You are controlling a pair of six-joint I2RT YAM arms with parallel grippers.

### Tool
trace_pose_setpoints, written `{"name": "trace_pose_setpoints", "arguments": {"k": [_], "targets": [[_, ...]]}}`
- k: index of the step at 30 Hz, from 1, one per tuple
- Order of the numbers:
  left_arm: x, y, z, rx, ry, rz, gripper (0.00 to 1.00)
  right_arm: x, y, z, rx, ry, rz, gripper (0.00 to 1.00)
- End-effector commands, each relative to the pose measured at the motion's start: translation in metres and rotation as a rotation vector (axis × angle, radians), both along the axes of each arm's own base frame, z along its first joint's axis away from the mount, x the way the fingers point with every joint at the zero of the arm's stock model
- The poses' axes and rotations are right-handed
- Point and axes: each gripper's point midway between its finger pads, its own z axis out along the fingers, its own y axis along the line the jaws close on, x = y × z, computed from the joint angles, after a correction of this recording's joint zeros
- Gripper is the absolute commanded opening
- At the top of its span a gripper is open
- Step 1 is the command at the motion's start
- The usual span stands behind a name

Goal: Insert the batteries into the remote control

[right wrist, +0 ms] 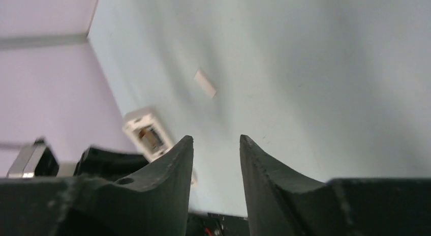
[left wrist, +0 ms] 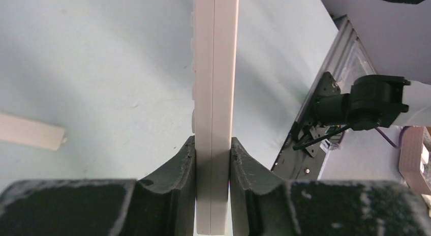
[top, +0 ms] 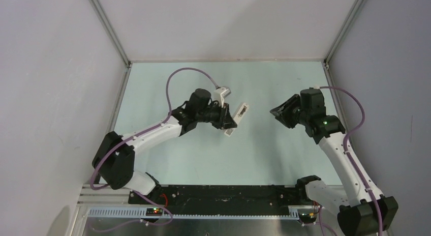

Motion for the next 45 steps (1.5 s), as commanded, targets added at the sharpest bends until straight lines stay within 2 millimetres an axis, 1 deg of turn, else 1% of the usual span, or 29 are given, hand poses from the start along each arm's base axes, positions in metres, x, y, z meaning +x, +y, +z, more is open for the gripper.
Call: {"name": "trace_pose_setpoints", "arguments": {"k": [1,3,4,6,7,8,9,10,11,12,13,16,17,18,19,20,21,24,25,26,28,29,30,33,36,37,38,42,45], "targets": [[0.009,0.018,0.033,-0.074,-0.066,0.046,0.00,0.021,-0.043,-0.033,-0.143,0.068,-0.193,0.41],[0.012,0.025,0.035,-0.076,-0.073,0.065,0.00,0.032,-0.052,-0.044,-0.178,0.088,-0.246,0.39],[0.013,0.028,0.034,-0.076,-0.072,0.070,0.00,0.040,-0.055,-0.045,-0.191,0.075,-0.269,0.39],[0.014,0.033,0.037,-0.083,-0.076,0.080,0.00,0.054,-0.059,-0.062,-0.218,0.106,-0.293,0.38],[0.012,0.034,0.038,-0.088,-0.072,0.072,0.00,0.062,-0.058,-0.064,-0.220,0.095,-0.295,0.38],[0.013,0.035,0.039,-0.093,-0.072,0.070,0.00,0.068,-0.060,-0.077,-0.250,0.121,-0.291,0.38],[0.009,0.034,0.040,-0.102,-0.065,0.047,0.00,0.075,-0.061,-0.080,-0.264,0.113,-0.287,0.39],[0.009,0.035,0.040,-0.107,-0.060,0.038,0.00,0.082,-0.064,-0.089,-0.322,0.126,-0.265,0.39],[0.005,0.034,0.041,-0.116,-0.052,0.012,0.00,0.086,-0.072,-0.093,-0.385,0.128,-0.261,0.40],[0.005,0.034,0.041,-0.118,-0.048,0.003,0.00,0.093,-0.074,-0.101,-0.423,0.148,-0.251,0.40],[0.001,0.034,0.041,-0.122,-0.040,-0.022,0.00,0.099,-0.080,-0.102,-0.483,0.133,-0.226,0.39],[-0.001,0.036,0.036,-0.115,-0.019,-0.045,0.00,0.119,-0.087,-0.117,-0.585,0.152,-0.176,0.35],[-0.002,0.036,0.037,-0.117,-0.018,-0.060,0.00,0.121,-0.090,-0.131,-0.628,0.188,-0.143,0.34],[-0.002,0.037,0.035,-0.115,-0.008,-0.070,0.00,0.127,-0.091,-0.130,-0.641,0.189,-0.133,0.33],[-0.001,0.037,0.037,-0.117,-0.008,-0.072,0.00,0.129,-0.091,-0.141,-0.664,0.213,-0.091,0.32],[-0.002,0.037,0.035,-0.117,0.002,-0.083,0.00,0.134,-0.091,-0.141,-0.667,0.208,-0.073,0.33],[0.000,0.038,0.035,-0.117,0.005,-0.084,0.00,0.135,-0.090,-0.149,-0.674,0.219,-0.026,0.34],[-0.002,0.037,0.033,-0.122,0.028,-0.121,0.01,0.145,-0.084,-0.153,-0.655,0.188,0.064,0.46],[0.000,0.038,0.033,-0.123,0.035,-0.122,0.01,0.148,-0.079,-0.155,-0.647,0.177,0.121,0.49],[-0.001,0.038,0.033,-0.129,0.045,-0.135,0.01,0.155,-0.076,-0.153,-0.643,0.152,0.139,0.53],[0.000,0.038,0.032,-0.131,0.052,-0.138,0.01,0.151,-0.074,-0.162,-0.659,0.192,0.221,0.56],[0.001,0.039,0.030,-0.130,0.055,-0.136,0.01,0.154,-0.073,-0.166,-0.667,0.198,0.261,0.56],[0.001,0.040,0.031,-0.133,0.056,-0.140,0.01,0.150,-0.071,-0.170,-0.667,0.218,0.289,0.57],[0.006,0.042,0.031,-0.138,0.061,-0.136,0.01,0.152,-0.070,-0.179,-0.690,0.234,0.360,0.57],[0.008,0.044,0.032,-0.146,0.068,-0.135,0.01,0.149,-0.073,-0.191,-0.732,0.263,0.428,0.56],[0.010,0.046,0.033,-0.148,0.067,-0.132,0.01,0.148,-0.073,-0.191,-0.747,0.270,0.440,0.56],[0.011,0.046,0.033,-0.149,0.068,-0.129,0.01,0.148,-0.076,-0.194,-0.772,0.284,0.450,0.56],[0.013,0.049,0.032,-0.148,0.072,-0.123,0.01,0.146,-0.077,-0.197,-0.809,0.301,0.473,0.52],[0.014,0.049,0.031,-0.148,0.076,-0.120,0.01,0.144,-0.075,-0.200,-0.835,0.313,0.488,0.47]]}}
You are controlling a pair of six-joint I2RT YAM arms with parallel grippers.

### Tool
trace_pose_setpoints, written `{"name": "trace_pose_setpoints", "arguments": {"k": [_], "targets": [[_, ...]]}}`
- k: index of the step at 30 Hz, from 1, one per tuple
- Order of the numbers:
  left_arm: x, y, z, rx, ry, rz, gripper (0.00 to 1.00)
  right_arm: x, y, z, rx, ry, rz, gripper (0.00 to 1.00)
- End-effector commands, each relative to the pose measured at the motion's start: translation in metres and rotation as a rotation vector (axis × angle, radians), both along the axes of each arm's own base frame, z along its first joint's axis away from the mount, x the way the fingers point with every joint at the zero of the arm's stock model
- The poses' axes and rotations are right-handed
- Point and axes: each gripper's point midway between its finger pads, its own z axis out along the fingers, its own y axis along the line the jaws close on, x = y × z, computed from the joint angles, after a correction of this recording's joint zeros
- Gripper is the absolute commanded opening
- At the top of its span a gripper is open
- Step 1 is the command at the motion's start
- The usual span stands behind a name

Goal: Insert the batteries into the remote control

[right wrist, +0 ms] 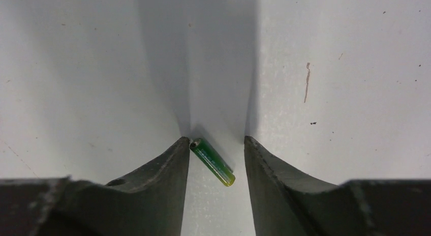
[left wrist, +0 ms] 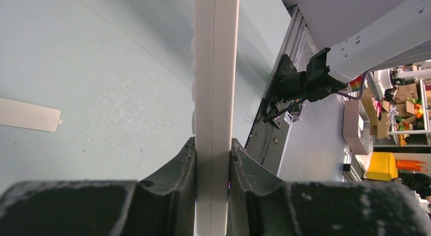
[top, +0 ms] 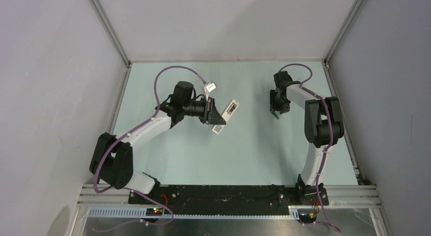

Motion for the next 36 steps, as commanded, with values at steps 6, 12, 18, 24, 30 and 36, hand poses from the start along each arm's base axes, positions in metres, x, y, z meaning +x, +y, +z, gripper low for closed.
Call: {"name": "trace_pose_setpoints", "arguments": {"k": [6,12,18,24,30,36], "targets": [[0.010,-0.003,0.021,-0.043,-0.066,-0.023,0.01,-0.003,0.001,-0.001,-0.088,0.032,0.037,0.37],[0.009,-0.001,0.019,-0.039,-0.062,-0.017,0.01,-0.007,0.003,0.004,-0.064,0.041,0.021,0.49],[0.008,0.000,0.017,-0.033,-0.058,-0.006,0.01,-0.015,0.003,0.007,-0.024,0.069,0.002,0.43],[0.006,0.000,0.020,-0.040,-0.051,-0.005,0.01,-0.020,0.005,-0.002,-0.006,0.105,-0.009,0.18],[0.000,-0.002,0.019,-0.054,-0.005,-0.019,0.01,-0.011,0.013,0.011,0.040,0.044,-0.048,0.04],[-0.007,-0.008,0.022,-0.096,0.055,-0.047,0.01,-0.005,0.052,0.074,0.292,-0.133,-0.086,0.04]]}}
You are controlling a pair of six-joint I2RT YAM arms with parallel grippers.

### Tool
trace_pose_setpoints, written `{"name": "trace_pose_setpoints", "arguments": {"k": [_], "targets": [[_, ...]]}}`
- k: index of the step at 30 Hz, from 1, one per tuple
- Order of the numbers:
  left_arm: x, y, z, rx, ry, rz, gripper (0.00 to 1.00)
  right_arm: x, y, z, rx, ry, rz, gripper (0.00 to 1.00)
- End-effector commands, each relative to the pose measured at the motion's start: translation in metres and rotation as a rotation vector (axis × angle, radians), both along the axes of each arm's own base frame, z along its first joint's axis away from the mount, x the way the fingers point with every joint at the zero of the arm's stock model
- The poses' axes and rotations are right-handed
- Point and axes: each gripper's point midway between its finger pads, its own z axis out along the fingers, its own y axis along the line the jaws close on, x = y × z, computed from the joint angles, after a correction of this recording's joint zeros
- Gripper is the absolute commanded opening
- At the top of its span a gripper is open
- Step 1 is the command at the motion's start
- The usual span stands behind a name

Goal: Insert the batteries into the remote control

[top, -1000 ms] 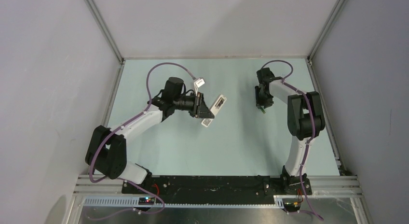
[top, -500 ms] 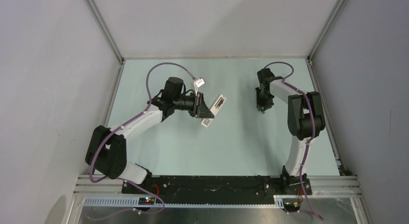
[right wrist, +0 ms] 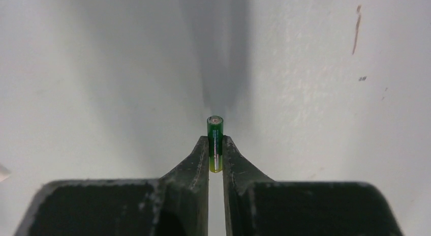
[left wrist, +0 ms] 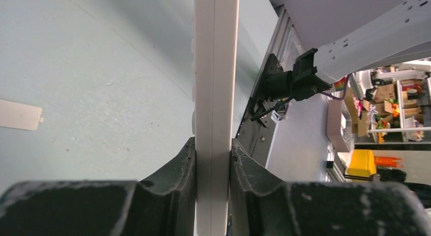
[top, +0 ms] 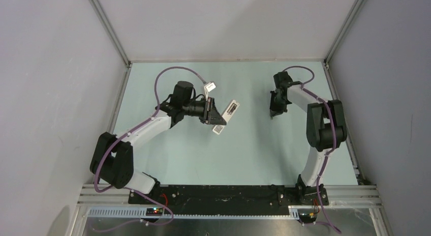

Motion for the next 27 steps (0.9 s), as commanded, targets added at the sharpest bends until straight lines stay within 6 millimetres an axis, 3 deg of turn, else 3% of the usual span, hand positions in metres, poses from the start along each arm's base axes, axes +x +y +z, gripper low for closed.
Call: {"name": "trace_pose_setpoints", "arguments": {"k": [1,2,3,4,7,8,12,19,23,27], "targets": [[-0.006,-0.009,0.020,-0.086,0.020,-0.045,0.00,0.007,0.039,0.071,0.224,-0.199,-0.047,0.04],[-0.004,-0.011,0.024,-0.108,0.019,-0.041,0.00,0.008,0.045,0.093,0.261,-0.262,-0.066,0.04],[-0.006,-0.013,0.024,-0.117,0.023,-0.044,0.00,0.001,0.051,0.094,0.272,-0.268,-0.064,0.04],[-0.005,-0.016,0.029,-0.138,0.019,-0.040,0.00,0.000,0.057,0.116,0.305,-0.333,-0.070,0.04],[-0.005,-0.024,0.033,-0.168,0.015,-0.038,0.00,-0.016,0.083,0.144,0.326,-0.419,-0.018,0.04],[-0.005,-0.026,0.034,-0.175,0.031,-0.031,0.00,-0.024,0.096,0.161,0.335,-0.466,0.017,0.04],[-0.002,-0.036,0.039,-0.214,0.066,0.001,0.00,-0.044,0.119,0.213,0.404,-0.605,0.039,0.03],[0.006,-0.047,0.068,-0.300,0.107,0.021,0.00,-0.071,0.136,0.299,0.546,-0.852,0.033,0.02],[0.007,-0.053,0.085,-0.344,0.145,0.018,0.00,-0.078,0.137,0.327,0.606,-0.921,0.026,0.03],[0.005,-0.058,0.095,-0.362,0.214,0.021,0.00,-0.083,0.139,0.338,0.629,-0.950,0.013,0.03]]}}
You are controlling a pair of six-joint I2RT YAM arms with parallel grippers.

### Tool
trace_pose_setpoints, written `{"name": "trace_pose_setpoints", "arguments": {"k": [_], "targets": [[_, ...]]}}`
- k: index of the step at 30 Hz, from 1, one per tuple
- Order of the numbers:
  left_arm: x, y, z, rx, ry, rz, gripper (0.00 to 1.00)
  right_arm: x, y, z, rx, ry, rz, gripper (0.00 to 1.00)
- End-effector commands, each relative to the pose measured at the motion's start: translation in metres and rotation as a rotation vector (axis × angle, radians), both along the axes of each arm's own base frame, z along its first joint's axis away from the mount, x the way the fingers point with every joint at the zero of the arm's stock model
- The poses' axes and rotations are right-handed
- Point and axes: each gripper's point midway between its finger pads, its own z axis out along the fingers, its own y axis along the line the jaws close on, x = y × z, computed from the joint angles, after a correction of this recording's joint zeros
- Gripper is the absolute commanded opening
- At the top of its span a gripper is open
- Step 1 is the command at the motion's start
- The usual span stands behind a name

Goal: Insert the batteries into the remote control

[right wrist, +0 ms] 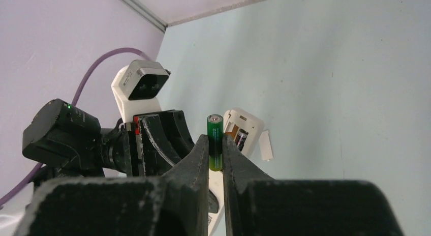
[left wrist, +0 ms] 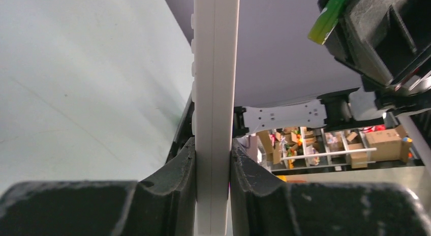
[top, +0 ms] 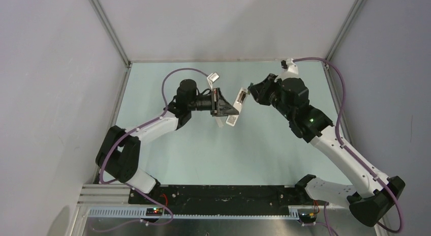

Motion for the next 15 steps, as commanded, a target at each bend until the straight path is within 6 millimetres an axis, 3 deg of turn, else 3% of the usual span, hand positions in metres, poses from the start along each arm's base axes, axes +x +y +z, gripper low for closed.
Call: {"name": "trace_pose_setpoints", "arguments": {"k": [1,9,15], "targets": [[0.001,-0.012,0.041,-0.092,0.008,-0.017,0.00,0.002,-0.001,0.028,0.068,-0.074,-0.055,0.03],[-0.004,-0.016,0.045,-0.099,0.050,-0.031,0.00,0.002,0.011,0.027,0.098,-0.063,-0.076,0.06],[-0.004,-0.016,0.046,-0.101,0.057,-0.031,0.00,0.005,0.004,0.020,0.062,-0.060,-0.140,0.07]]}}
